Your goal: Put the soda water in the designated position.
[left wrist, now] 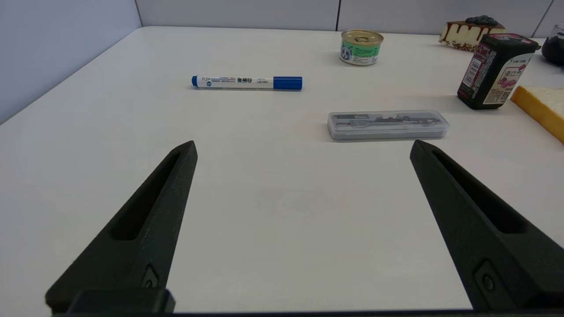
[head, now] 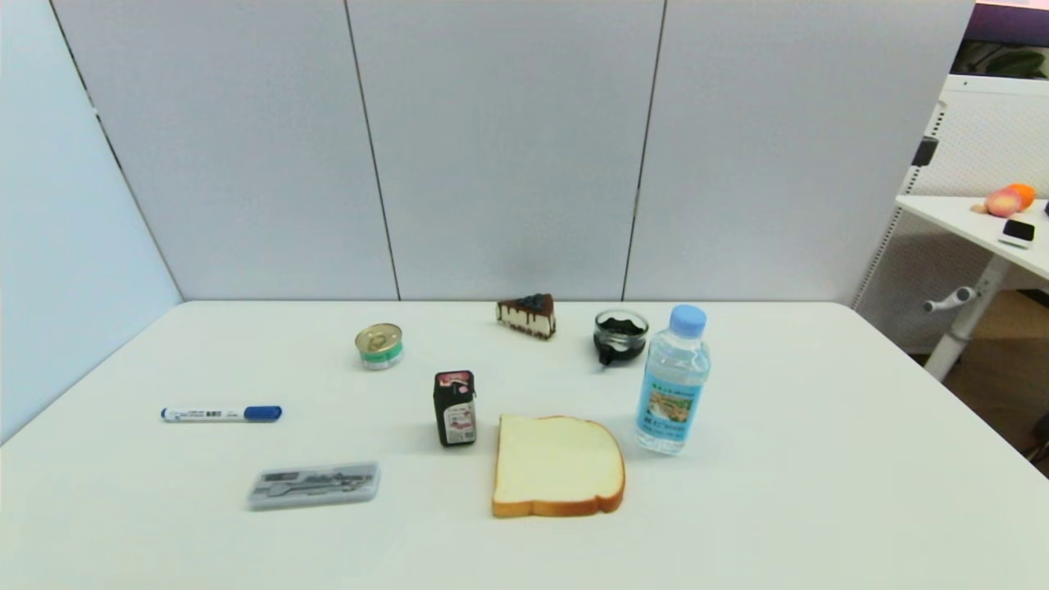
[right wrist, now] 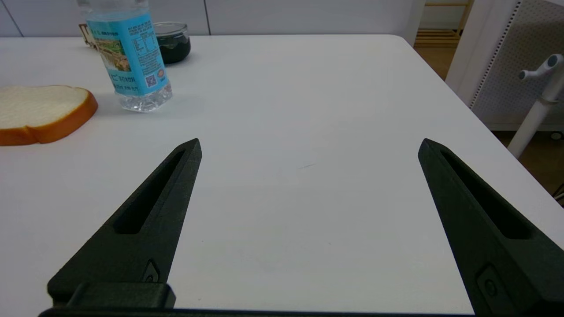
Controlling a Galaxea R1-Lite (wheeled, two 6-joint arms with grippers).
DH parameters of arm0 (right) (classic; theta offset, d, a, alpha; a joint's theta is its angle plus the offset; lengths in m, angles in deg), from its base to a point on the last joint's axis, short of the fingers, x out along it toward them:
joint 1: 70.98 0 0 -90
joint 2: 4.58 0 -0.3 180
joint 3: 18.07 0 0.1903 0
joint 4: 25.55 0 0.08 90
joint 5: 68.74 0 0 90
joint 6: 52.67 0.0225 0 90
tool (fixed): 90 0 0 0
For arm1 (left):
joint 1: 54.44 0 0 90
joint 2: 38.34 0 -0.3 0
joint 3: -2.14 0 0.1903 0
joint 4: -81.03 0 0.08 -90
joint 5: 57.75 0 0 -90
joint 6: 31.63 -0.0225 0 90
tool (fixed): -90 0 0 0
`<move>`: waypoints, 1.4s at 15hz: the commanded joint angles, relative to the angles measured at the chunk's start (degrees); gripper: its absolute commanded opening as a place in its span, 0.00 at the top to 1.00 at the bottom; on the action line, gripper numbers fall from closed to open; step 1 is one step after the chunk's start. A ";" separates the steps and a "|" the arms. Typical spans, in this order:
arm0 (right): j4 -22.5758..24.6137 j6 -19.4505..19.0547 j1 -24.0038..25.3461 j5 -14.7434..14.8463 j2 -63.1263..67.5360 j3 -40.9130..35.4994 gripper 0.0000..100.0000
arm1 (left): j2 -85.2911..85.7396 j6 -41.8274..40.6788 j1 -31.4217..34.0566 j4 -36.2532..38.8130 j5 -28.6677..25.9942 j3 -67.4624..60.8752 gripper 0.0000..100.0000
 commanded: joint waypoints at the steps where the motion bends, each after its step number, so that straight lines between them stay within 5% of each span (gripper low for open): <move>1: 0.02 0.04 0.02 -0.01 0.00 -0.01 0.00 | -0.07 -0.05 0.00 0.00 0.00 0.00 0.00; 4: 0.02 0.04 0.02 -0.01 0.09 -0.01 0.00 | -2.09 -0.14 0.00 -0.18 0.09 1.32 0.00; 7: 0.02 0.04 0.02 -0.01 0.00 -0.01 0.00 | -14.49 -6.90 -0.88 -0.97 -6.06 12.13 0.00; 11: 0.02 0.04 0.02 -0.01 0.00 -0.01 0.00 | -36.37 -12.88 -10.11 0.44 -10.02 24.79 0.00; 17: 0.02 0.04 -0.06 -0.01 0.00 -0.01 0.00 | -68.10 -11.56 -26.19 25.93 -10.11 29.27 0.00; 21: 0.02 0.04 -0.06 -0.01 0.00 -0.01 0.00 | -80.84 -10.51 -34.19 34.72 -10.28 30.41 0.00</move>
